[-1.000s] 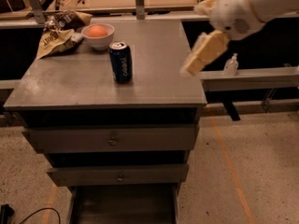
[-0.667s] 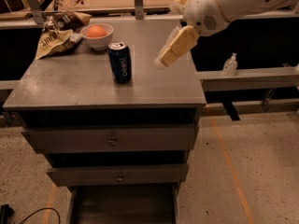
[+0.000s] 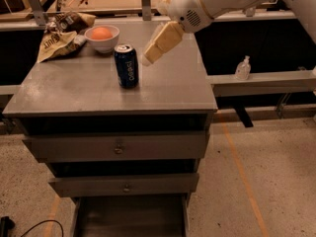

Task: Place pepsi can into bottom drawer

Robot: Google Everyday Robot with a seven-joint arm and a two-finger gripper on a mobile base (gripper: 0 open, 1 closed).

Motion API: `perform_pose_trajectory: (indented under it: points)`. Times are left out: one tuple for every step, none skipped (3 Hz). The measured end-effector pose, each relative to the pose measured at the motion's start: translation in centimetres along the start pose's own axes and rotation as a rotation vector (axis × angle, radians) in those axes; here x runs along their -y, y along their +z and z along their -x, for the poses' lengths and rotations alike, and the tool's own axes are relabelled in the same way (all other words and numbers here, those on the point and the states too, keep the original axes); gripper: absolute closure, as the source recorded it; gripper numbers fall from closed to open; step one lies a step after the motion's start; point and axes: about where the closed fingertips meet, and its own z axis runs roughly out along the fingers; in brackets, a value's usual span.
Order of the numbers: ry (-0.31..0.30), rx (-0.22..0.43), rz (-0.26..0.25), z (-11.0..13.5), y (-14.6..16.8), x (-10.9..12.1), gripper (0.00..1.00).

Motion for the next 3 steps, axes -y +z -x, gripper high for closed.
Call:
perform_pose_trajectory:
  points:
    - [0.000, 0.000, 0.000, 0.0, 0.0, 0.0, 0.00]
    - [-0.002, -0.091, 0.011, -0.4, 1.9, 1.3, 0.00]
    - [0.012, -0.282, 0.044, -2.6, 5.8, 3.7, 0.00]
